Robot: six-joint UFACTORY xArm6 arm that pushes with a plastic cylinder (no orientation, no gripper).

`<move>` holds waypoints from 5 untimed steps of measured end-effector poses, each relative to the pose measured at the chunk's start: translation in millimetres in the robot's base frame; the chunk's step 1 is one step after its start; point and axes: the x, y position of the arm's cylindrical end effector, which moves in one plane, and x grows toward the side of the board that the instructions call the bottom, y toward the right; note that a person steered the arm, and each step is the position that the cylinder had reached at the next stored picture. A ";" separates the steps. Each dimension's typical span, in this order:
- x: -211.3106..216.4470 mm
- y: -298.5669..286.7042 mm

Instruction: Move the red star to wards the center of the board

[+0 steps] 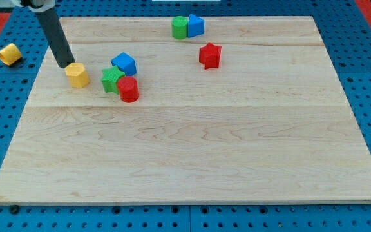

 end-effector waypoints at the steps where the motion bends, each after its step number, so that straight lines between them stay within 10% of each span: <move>1: -7.1 0.0; 5: -23.6 18.7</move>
